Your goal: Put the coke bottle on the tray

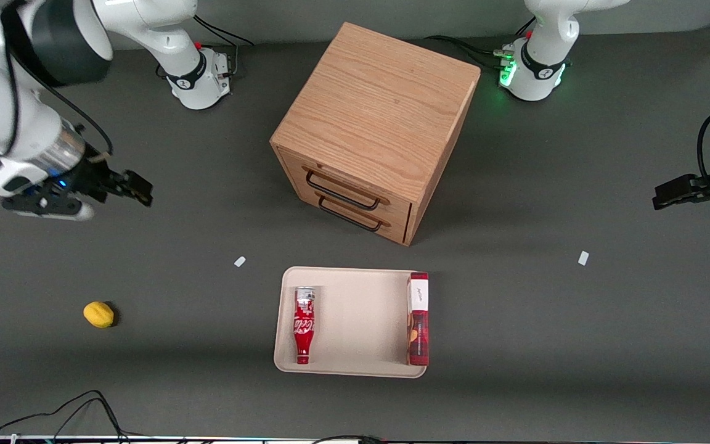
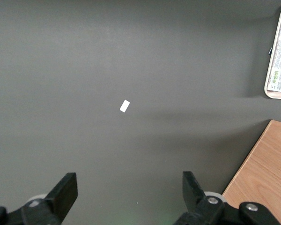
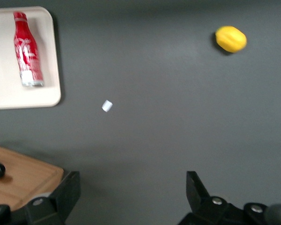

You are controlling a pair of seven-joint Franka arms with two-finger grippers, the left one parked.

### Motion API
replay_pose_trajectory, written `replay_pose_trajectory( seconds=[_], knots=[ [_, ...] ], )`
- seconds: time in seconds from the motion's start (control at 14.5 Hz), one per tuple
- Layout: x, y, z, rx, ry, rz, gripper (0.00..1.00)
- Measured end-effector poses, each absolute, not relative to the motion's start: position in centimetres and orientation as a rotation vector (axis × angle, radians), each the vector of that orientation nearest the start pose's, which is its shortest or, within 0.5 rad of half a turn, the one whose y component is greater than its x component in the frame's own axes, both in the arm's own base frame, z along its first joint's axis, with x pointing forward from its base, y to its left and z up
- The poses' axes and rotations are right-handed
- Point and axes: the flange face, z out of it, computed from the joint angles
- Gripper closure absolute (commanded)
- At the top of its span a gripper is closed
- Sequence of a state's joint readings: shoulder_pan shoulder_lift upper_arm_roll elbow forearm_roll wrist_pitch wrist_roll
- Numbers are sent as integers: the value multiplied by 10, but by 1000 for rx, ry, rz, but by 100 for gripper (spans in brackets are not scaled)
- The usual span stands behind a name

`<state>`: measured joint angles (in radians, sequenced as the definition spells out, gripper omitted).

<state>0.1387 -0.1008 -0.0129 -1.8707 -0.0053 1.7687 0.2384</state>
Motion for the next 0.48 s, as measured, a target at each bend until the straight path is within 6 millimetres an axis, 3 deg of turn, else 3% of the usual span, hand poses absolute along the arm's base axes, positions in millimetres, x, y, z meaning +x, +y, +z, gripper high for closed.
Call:
replay_pose_trajectory(
  seconds=[0.28, 0.48],
  knots=[
    [505, 17, 581, -3125, 125, 36, 0],
    [503, 13, 590, -3121, 127, 24, 0]
  ],
)
